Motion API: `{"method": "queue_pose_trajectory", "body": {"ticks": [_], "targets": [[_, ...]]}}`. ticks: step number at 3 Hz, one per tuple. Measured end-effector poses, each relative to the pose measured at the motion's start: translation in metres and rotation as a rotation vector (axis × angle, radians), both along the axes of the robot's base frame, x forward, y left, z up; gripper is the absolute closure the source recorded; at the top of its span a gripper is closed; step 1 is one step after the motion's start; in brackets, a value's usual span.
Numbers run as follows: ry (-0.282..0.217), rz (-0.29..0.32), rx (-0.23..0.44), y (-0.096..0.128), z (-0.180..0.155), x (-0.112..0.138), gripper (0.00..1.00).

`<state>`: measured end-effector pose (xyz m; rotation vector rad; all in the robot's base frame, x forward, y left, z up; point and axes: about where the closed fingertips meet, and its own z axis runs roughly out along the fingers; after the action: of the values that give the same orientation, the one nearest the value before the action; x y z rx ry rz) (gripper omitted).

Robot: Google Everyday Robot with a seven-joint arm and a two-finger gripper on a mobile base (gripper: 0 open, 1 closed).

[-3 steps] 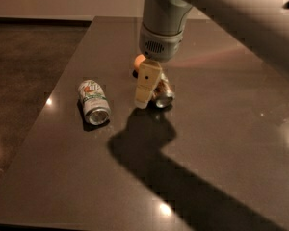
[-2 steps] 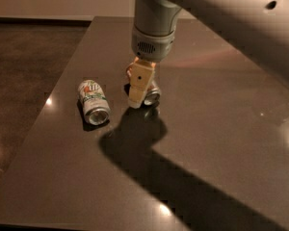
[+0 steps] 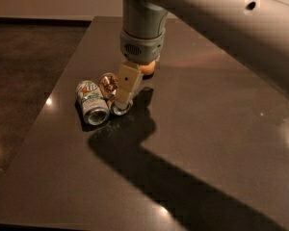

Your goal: Place 7up can upright

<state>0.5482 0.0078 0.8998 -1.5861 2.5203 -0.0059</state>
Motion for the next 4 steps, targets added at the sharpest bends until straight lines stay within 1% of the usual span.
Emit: {"method": "queue_pose_trajectory", "body": {"ticks": [1, 2, 3, 4], "targets": [[0.012, -0.056, 0.021, 0.014, 0.002, -0.010, 0.00], [0.020, -0.108, 0.026, 0.030, -0.002, -0.016, 0.00], [0.020, -0.142, 0.028, 0.045, -0.007, -0.016, 0.00], [0.020, -0.154, 0.030, 0.049, -0.008, -0.016, 0.00]]}}
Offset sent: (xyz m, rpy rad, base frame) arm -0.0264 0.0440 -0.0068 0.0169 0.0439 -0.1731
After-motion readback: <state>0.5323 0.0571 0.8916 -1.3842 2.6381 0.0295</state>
